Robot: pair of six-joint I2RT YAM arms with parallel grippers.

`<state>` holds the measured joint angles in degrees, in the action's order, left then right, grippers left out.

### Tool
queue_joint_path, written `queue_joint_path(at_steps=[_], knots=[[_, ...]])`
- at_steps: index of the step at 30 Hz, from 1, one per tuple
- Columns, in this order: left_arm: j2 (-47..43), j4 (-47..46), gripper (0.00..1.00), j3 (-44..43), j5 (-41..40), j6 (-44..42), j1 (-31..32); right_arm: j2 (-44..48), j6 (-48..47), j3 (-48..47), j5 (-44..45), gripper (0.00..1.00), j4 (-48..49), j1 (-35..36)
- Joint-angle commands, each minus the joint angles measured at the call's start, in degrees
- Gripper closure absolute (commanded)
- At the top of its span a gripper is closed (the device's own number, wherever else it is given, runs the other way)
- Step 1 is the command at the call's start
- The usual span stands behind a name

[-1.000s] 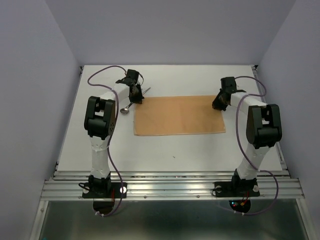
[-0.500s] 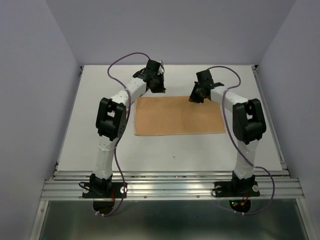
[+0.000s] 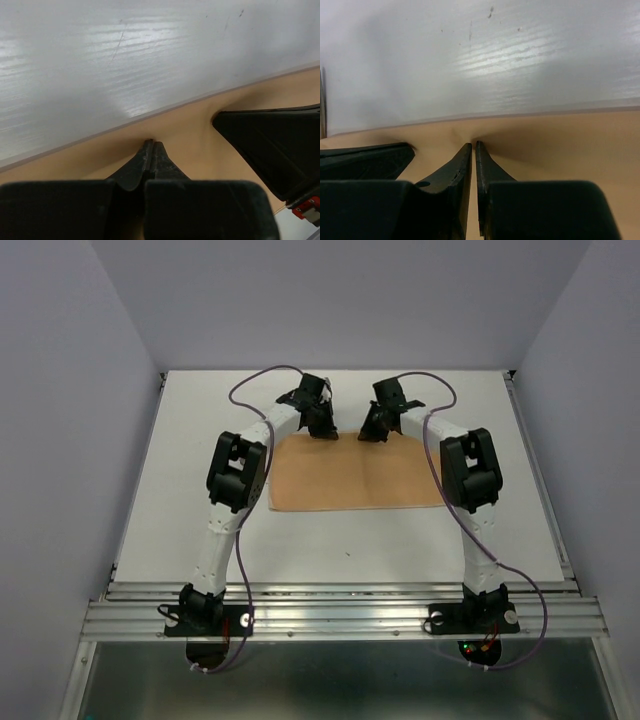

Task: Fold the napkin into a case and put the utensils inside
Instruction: Smooth out the rectangle-folded napkin at the center of the board.

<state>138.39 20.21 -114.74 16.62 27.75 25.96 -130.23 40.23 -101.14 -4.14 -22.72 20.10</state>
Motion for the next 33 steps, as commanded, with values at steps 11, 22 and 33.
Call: queue_joint_path(at_steps=[11, 22, 33], knots=[[0.57, -0.78, 1.0, -1.02, -0.89, -3.22, 0.32, -0.64, 3.89, -1.43, 1.06, 0.91, 0.31, -4.62], [0.66, -0.08, 1.0, -1.1, -0.71, -5.25, 0.32, 4.54, 2.32, 7.79, 1.94, 0.93, 1.98, -13.93], [0.04, 1.15, 1.0, -1.28, -0.36, -6.48, -0.03, 8.07, -0.94, 14.65, 2.91, 0.94, 2.68, -23.78]])
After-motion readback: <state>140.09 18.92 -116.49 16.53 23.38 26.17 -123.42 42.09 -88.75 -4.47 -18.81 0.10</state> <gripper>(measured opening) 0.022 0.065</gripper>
